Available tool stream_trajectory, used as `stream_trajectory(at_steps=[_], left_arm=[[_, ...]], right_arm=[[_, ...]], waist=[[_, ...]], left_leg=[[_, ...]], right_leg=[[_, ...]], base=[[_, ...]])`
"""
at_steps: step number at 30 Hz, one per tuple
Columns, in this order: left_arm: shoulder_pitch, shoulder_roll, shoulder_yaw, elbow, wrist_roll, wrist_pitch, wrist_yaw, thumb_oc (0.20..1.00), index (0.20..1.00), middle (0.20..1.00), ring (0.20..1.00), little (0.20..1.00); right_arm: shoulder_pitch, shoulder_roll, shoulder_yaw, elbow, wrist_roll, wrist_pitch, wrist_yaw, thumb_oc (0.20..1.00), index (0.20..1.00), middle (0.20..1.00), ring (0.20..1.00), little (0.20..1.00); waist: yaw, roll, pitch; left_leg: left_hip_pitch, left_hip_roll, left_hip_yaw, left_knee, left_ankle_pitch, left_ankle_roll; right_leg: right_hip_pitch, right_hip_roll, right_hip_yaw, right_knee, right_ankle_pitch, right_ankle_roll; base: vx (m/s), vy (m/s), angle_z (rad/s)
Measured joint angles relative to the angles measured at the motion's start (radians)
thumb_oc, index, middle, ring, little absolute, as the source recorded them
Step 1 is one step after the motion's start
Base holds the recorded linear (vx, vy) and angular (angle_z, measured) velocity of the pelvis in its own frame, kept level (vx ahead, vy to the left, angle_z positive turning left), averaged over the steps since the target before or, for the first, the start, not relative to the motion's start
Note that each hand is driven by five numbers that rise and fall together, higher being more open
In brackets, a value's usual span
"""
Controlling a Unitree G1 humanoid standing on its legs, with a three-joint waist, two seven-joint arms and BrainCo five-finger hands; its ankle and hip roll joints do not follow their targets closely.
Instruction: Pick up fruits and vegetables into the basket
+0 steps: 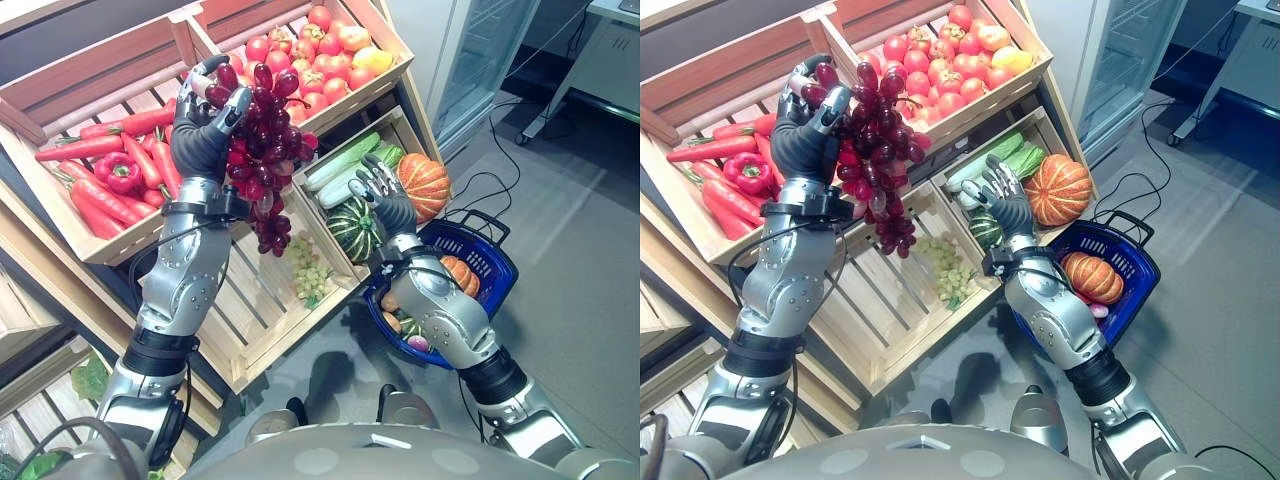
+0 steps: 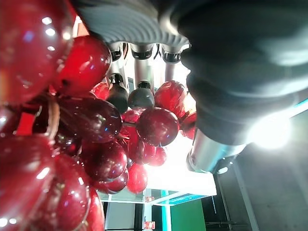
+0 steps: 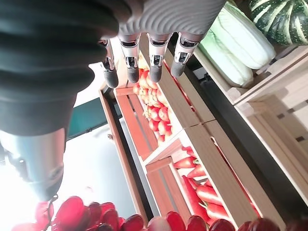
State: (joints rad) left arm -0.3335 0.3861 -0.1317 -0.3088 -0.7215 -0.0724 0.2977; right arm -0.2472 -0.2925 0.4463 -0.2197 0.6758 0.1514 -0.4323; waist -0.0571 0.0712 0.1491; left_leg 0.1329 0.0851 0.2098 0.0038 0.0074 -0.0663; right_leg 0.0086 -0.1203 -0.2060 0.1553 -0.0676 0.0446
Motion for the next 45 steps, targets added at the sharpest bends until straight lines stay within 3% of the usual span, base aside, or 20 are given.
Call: stream_trajectory(at_steps=[9,16,21,27,36,45], left_arm=[[0.0,-0.026,0.0,0.0,0.007,0.006,-0.031,0.2,0.2,0.2,0.2,0.2],[0.0,-0.027,0.0,0.001,0.036,0.033,-0.028,0.2,0.2,0.2,0.2,0.2],[-0.009,-0.031,0.012,0.001,0.068,0.066,-0.018,0.2,0.2,0.2,0.2,0.2],[-0.053,-0.05,0.018,0.007,0.096,0.116,-0.016,0.2,0.2,0.2,0.2,0.2],[-0.069,-0.059,-0.028,0.008,0.092,0.159,0.001,0.2,0.2,0.2,0.2,0.2],[-0.08,-0.059,-0.03,0.008,0.091,0.158,0.02,0.2,0.2,0.2,0.2,0.2]], right_arm=[[-0.004,-0.003,0.05,0.036,0.07,0.059,0.183,1.0,1.0,1.0,1.0,1.0],[-0.055,-0.001,0.065,-0.013,0.132,-0.001,0.333,1.0,1.0,1.0,1.0,1.0],[-0.095,-0.004,0.079,-0.035,0.139,-0.003,0.392,1.0,1.0,1.0,1.0,1.0],[-0.128,-0.004,0.082,-0.035,0.115,0.001,0.385,1.0,1.0,1.0,1.0,1.0],[-0.163,0.004,0.1,-0.034,0.119,0.007,0.222,1.0,1.0,1.0,1.0,1.0],[-0.176,0.006,0.109,-0.034,0.128,0.031,0.243,1.0,1.0,1.0,1.0,1.0]], waist=[[0.013,0.0,0.0],[0.037,0.0,0.0],[0.053,-0.001,0.0],[0.075,-0.001,-0.001],[0.079,-0.005,-0.012],[0.069,-0.006,-0.012]], left_leg=[[0.004,0.0,-0.02,0.0,0.0,0.0],[0.005,-0.001,-0.027,-0.007,0.0,0.0],[0.004,-0.001,-0.03,-0.008,0.0,0.0],[0.008,-0.002,-0.048,-0.008,0.001,-0.001],[0.007,-0.003,-0.049,-0.008,0.001,-0.001],[0.007,-0.003,-0.048,-0.008,0.001,-0.001]], right_leg=[[0.024,0.0,-0.021,-0.018,0.002,0.002],[0.034,0.0,-0.027,-0.029,0.004,0.005],[0.037,0.002,-0.03,-0.033,0.008,0.005],[0.055,0.0,-0.051,-0.04,0.008,0.006],[0.053,0.0,-0.05,-0.039,0.008,0.005],[0.053,0.0,-0.05,-0.037,0.008,0.005]], base=[[-0.01,-0.023,0.06],[0.0,-0.002,0.04],[0.0,-0.001,0.01],[0.0,-0.005,0.09],[-0.01,0.003,0.0],[0.0,0.0,0.0]])
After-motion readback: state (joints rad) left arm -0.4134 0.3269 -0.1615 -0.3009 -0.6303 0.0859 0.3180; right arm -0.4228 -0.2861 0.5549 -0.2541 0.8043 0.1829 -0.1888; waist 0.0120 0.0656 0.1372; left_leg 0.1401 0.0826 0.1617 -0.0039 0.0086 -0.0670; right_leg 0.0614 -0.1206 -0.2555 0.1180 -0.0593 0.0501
